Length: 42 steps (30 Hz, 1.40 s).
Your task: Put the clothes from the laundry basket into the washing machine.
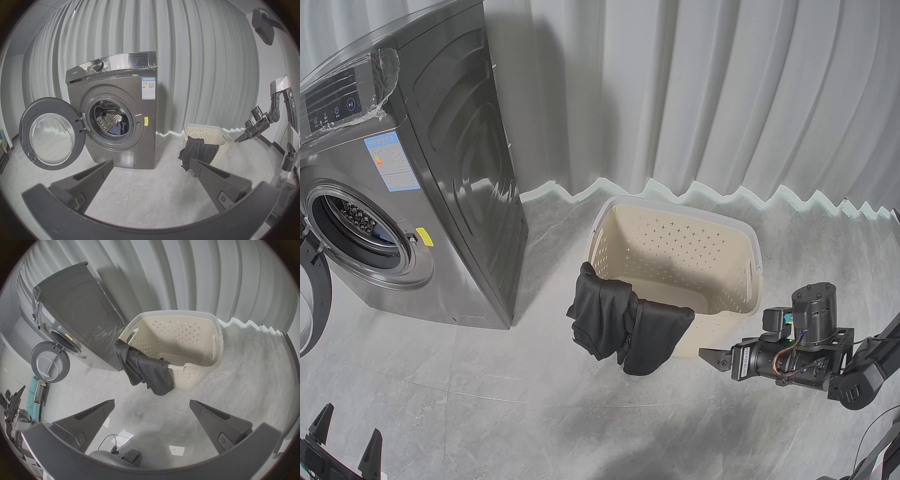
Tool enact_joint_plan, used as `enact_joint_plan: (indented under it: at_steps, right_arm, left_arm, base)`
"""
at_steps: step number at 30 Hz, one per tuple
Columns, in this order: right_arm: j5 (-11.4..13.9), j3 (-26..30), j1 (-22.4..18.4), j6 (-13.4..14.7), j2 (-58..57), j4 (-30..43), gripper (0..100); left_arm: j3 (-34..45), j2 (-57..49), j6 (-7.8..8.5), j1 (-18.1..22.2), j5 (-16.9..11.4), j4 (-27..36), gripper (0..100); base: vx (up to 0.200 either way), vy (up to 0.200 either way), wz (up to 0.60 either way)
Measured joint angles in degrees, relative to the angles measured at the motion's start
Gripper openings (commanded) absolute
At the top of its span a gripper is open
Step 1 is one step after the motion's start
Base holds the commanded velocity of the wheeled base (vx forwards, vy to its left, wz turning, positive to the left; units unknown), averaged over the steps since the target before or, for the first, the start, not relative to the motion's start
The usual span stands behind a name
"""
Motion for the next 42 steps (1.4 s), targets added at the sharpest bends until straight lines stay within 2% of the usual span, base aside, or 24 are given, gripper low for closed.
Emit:
enact_joint_plan:
  at_steps: [6, 16, 20, 23, 28, 38, 42]
  right_arm:
    - [-0.7, -0.5, 0.4, -0.1, 5.7, -6.1, 100]
    - [-1.9, -5.5, 1.9, 2.2, 13.0, -6.7, 100]
    - [-4.6, -7.9, 2.0, 2.4, 15.8, -6.9, 100]
    - [-5.6, -9.7, 2.1, 3.0, 17.4, -7.1, 100]
    - [-5.9, -12.6, 2.2, 4.9, 19.8, -7.0, 100]
    - [-5.9, -17.1, 1.7, 6.4, 24.4, -7.1, 100]
    - [-5.9, -17.9, 1.7, 6.5, 25.5, -7.0, 100]
  left_arm:
    - [0.0, 0.0, -0.11, 0.0, 0.1, 0.0, 100]
    - [0.0, 0.0, -0.09, 0.0, 0.1, 0.0, 100]
    - [0.0, 0.0, -0.11, 0.0, 0.1, 0.0, 100]
    - [0.0, 0.0, -0.11, 0.0, 0.1, 0.0, 100]
    - [0.0, 0.0, -0.13, 0.0, 0.1, 0.0, 100]
    - [0.0, 0.0, -0.24, 0.0, 0.2, 0.0, 100]
    - [0.0, 0.0, -0.28, 0.0, 0.2, 0.0, 100]
  base:
    - [0.0, 0.0, 0.0]
    - [0.0, 0.0, 0.0]
    - [0.0, 0.0, 0.0]
    - [0.0, 0.0, 0.0]
    - [0.0, 0.0, 0.0]
    - [0.0, 0.0, 0.0]
    - [0.15, 0.0, 0.0]
